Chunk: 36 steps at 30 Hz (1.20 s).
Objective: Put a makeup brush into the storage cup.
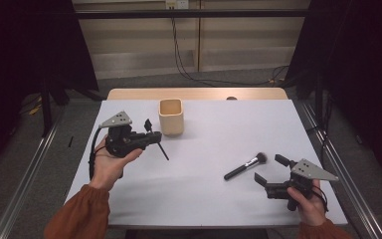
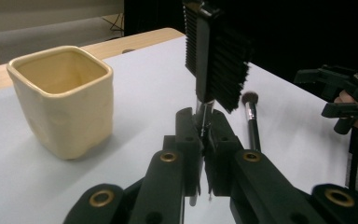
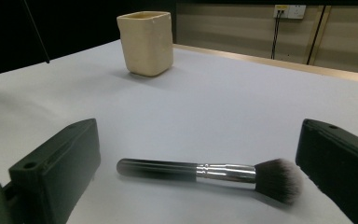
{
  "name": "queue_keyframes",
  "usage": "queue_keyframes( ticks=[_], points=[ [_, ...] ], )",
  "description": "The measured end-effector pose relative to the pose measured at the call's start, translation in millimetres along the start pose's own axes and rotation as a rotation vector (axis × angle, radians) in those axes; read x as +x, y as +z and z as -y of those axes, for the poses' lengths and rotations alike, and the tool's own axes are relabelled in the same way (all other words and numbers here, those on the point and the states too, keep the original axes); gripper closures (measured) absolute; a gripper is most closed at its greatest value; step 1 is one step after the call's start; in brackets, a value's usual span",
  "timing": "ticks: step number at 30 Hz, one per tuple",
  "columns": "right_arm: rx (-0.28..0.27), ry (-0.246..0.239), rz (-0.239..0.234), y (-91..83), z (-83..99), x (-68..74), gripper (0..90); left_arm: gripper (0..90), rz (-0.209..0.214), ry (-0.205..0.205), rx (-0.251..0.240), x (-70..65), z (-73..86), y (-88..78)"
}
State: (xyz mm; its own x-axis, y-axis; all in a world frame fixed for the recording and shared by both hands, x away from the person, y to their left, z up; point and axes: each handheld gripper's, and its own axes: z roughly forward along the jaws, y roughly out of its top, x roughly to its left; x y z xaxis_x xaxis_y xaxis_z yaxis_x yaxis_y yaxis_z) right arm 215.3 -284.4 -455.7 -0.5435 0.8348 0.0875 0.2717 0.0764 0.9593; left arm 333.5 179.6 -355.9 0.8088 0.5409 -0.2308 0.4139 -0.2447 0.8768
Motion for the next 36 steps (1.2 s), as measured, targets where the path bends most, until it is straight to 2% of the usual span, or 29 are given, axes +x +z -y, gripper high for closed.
queue_keyframes(
  ticks=[5,10,20,28,36],
  points=[
    [0.003,-0.015,-0.012,-0.3,0.1,-0.5,0.2,85.6,-0.016,0.010,-0.016,8.1,-6.4,1.4],
    [-0.005,0.008,-0.001,-1.3,-0.5,-5.0,0.0,85.6,-0.042,0.003,-0.022,16.9,-9.2,7.7],
    [0.001,0.009,-0.008,-0.3,0.8,-5.2,0.0,85.6,-0.101,0.007,-0.016,31.0,-30.5,14.3],
    [0.014,0.004,-0.013,0.9,1.3,-5.6,0.0,85.5,-0.129,-0.015,-0.066,36.2,-38.8,19.6],
    [0.015,0.002,-0.015,0.9,1.5,-5.3,0.0,85.5,-0.165,-0.013,-0.104,43.8,-53.1,17.6]
  ],
)
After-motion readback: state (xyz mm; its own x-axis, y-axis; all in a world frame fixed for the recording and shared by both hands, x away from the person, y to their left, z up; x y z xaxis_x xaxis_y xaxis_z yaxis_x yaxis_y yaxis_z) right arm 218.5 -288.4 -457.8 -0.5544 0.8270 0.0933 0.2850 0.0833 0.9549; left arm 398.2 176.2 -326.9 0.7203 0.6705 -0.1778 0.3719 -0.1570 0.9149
